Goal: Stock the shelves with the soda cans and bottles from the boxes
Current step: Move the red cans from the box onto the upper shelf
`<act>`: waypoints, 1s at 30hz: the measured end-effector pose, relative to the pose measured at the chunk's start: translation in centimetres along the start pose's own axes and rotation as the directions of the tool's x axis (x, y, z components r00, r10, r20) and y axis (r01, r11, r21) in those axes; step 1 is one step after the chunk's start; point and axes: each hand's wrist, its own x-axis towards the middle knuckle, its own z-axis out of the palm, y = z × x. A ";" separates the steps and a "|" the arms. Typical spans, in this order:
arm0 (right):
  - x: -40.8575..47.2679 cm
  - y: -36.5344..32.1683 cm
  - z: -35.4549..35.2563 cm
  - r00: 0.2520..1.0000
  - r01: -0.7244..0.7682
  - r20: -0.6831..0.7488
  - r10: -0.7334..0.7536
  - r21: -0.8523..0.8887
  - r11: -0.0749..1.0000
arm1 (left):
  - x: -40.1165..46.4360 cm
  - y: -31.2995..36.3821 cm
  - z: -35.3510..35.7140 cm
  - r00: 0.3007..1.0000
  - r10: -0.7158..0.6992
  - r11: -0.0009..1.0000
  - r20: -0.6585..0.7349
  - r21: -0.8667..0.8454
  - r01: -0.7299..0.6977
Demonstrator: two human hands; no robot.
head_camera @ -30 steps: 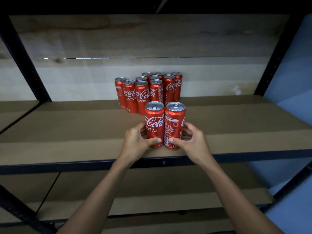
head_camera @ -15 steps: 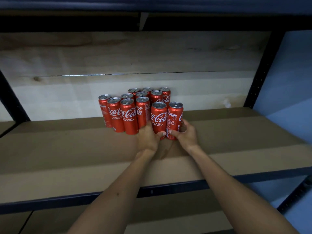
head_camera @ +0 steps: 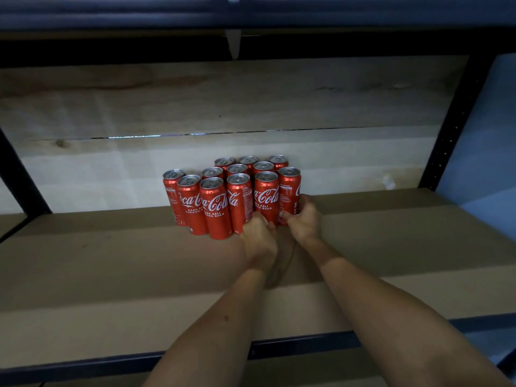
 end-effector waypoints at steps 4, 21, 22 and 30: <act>0.4 0.8 0.3 0.999 -0.002 0.041 -0.001 0.062 0.998 | 0.4 -0.2 0.2 1.000 0.005 1.000 -0.008 0.003 -0.005; -0.6 1.7 -0.3 1.000 -0.013 0.007 0.014 -0.105 0.994 | 0.4 -1.8 -0.2 0.998 0.054 0.999 0.038 0.004 -0.054; -0.9 1.7 -0.5 1.000 -0.002 0.016 0.004 -0.107 0.994 | 0.3 -2.0 -0.3 0.996 0.065 0.998 0.054 -0.010 -0.064; -6.8 1.5 -2.9 0.986 0.096 0.164 -0.038 -0.359 0.928 | -1.0 -4.8 -2.1 0.970 0.137 0.991 0.200 -0.033 -0.133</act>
